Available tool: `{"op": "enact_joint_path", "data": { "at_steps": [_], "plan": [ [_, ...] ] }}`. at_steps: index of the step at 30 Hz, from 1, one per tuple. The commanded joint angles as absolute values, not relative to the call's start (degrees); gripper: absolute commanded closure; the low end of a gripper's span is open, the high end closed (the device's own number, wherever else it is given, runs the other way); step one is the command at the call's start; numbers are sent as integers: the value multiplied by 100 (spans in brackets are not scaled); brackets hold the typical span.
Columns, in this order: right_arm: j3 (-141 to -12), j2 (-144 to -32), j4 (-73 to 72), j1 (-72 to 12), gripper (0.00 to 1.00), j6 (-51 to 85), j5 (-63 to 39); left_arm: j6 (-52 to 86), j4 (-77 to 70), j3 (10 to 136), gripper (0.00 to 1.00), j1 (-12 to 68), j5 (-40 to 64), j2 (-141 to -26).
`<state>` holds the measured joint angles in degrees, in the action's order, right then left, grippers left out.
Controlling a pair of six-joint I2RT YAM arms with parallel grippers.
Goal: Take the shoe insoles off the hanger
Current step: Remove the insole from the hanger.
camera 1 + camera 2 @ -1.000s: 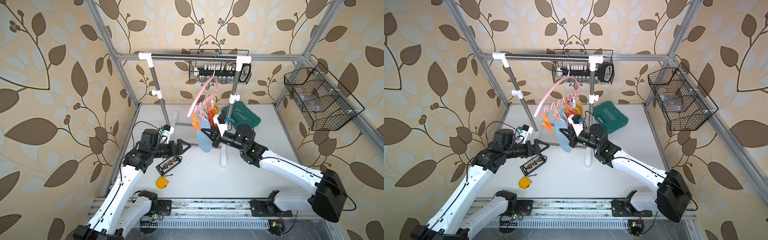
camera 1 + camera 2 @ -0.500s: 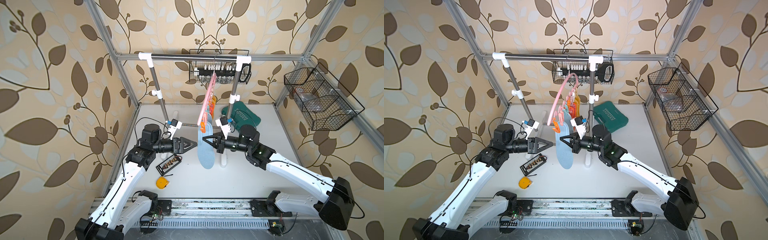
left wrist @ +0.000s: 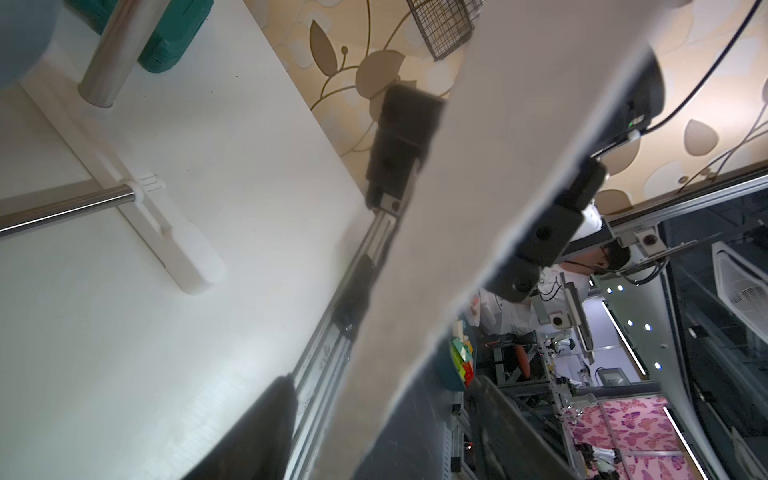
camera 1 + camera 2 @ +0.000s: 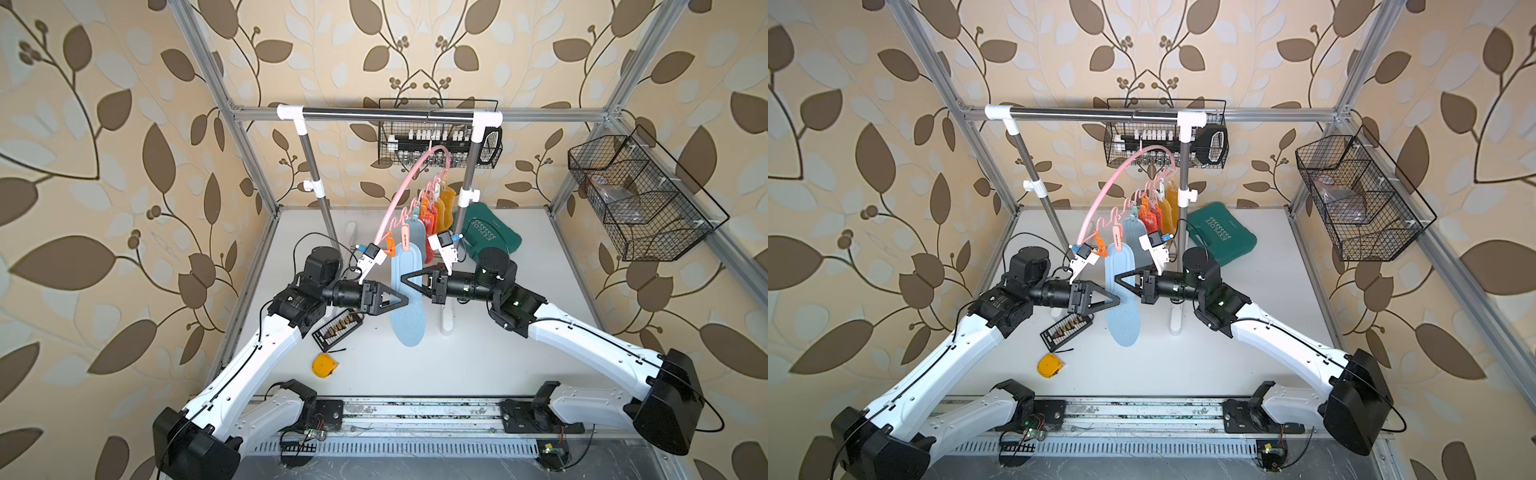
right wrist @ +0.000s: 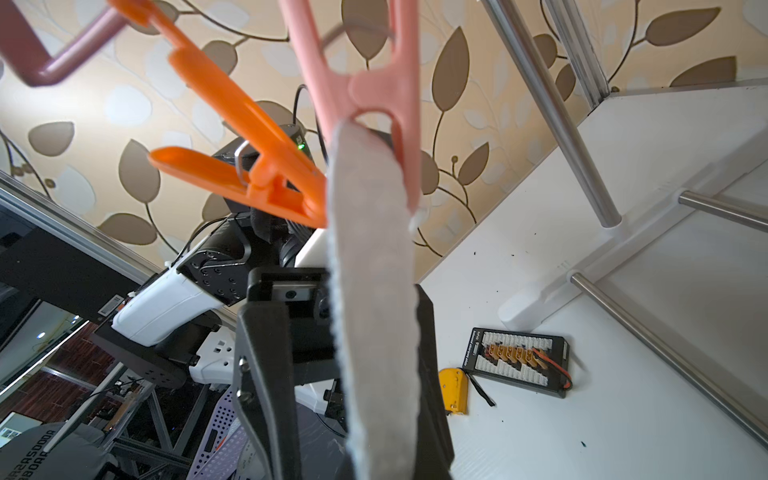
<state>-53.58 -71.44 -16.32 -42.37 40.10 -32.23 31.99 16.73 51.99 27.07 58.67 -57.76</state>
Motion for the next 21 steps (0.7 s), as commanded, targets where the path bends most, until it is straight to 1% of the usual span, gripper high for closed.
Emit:
{"op": "enact_joint_path", "data": {
  "at_steps": [1,2,3,4,5,6,7,9,10,13,16,20,21],
  "plan": [
    [-5503,-7215,-1854,-4246,97,4267,-3306,3098,1389,5340,52,2769,5954,-5747],
    [-5506,-7223,-1849,-4249,93,4271,-3245,3143,1386,5334,67,2774,5982,-5772],
    [-5500,-7215,-1837,-4244,90,4288,-3175,3171,1409,5349,76,2770,6015,-5798],
    [-5509,-7208,-1812,-4233,86,4302,-3127,3195,1412,5346,77,2769,6049,-5809],
    [-5527,-7200,-1775,-4229,77,4311,-3080,3208,1406,5336,77,2776,6072,-5805],
    [-5552,-7191,-1729,-4219,72,4299,-3037,3200,1405,5311,80,2782,6086,-5794],
    [-5571,-7175,-1706,-4219,70,4257,-3028,3192,1386,5281,83,2783,6107,-5784],
    [-5620,-7157,-1658,-4202,63,4170,-3000,3182,1378,5265,91,2779,6164,-5770],
    [-5660,-7147,-1623,-4196,58,4158,-2982,3185,1408,5277,93,2778,6185,-5774],
    [-5803,-7143,-1516,-4153,50,3981,-3087,3199,1385,5261,93,2799,6284,-5759],
    [-5943,-7136,-1408,-4123,38,3662,-3158,3160,1389,5268,92,2818,6426,-5813],
    [-6200,-7184,-1342,-4068,33,3405,-3349,3116,1461,5309,89,2887,6495,-5886],
    [-6275,-7204,-1321,-3901,31,3368,-3436,3080,1482,5307,89,2912,6511,-5903]
  ]
}}
